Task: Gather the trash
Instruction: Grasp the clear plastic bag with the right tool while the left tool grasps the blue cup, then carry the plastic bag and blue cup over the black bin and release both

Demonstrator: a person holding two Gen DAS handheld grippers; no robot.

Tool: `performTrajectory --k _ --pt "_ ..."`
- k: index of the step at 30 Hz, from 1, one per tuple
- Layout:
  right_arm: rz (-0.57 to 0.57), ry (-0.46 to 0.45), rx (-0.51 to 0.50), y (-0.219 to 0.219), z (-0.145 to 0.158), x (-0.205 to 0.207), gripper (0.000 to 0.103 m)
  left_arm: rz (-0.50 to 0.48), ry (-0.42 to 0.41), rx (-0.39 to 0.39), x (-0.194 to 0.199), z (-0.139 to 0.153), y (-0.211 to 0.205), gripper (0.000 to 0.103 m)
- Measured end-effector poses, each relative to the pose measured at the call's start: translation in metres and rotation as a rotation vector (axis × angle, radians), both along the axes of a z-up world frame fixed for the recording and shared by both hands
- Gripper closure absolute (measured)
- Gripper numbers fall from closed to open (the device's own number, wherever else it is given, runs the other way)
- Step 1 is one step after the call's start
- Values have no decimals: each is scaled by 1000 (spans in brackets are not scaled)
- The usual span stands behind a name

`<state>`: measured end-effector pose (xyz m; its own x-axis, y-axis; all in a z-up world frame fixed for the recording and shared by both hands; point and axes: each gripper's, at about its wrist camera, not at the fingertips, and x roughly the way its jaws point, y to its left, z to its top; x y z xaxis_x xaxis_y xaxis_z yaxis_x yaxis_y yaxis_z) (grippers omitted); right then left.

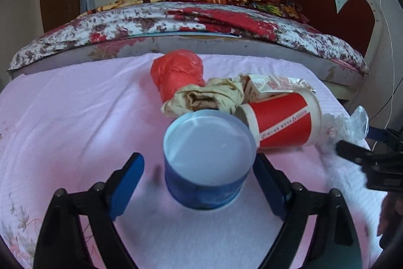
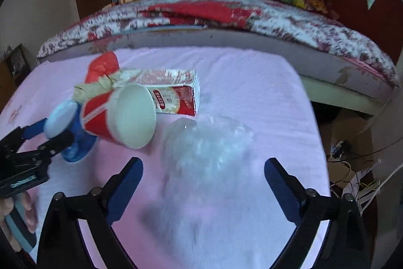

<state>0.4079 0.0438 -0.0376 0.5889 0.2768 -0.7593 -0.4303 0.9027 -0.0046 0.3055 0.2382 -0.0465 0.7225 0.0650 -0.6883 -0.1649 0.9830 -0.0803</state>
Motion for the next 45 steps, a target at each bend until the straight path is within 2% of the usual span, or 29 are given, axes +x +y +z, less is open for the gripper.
performTrajectory --k 3,4,5,6,7,10,15,19,22,26,35,45 --pt "7 35 -10 7 -11 14 21 -19 20 -4 5 -4 -3 17" --pt "13 46 -8 10 -15 17 29 -24 32 -8 6 -6 -3 18" --pt "14 52 -8 11 -18 19 35 -31 32 -23 7 -6 -3 25" --pt "16 57 -3 12 -20 20 47 -36 33 -34 8 -6 -2 27" --pt "20 55 9 13 -20 19 53 -37 34 -34 8 -6 -2 27" --pt "28 45 35 11 -17 11 55 -47 25 -67 4 -2 -1 28" --pt "32 -7 30 -3 -2 -19 55 -39 -1 -45 -15 14 -5 28" --pt "25 -35 37 -27 10 -55 55 -69 -19 -37 -33 25 -18 28" --pt "8 -48 55 -50 20 -82 55 -103 -30 -32 -49 30 -34 28" --pt "-15 -66 68 -76 33 -115 55 -152 -55 -68 -67 40 -56 28" --pt "-92 -115 64 -148 60 -180 55 -253 -93 -75 -87 51 -113 28" --pt "-222 -128 66 -225 56 -221 55 -407 -96 -66 -112 51 -180 28"
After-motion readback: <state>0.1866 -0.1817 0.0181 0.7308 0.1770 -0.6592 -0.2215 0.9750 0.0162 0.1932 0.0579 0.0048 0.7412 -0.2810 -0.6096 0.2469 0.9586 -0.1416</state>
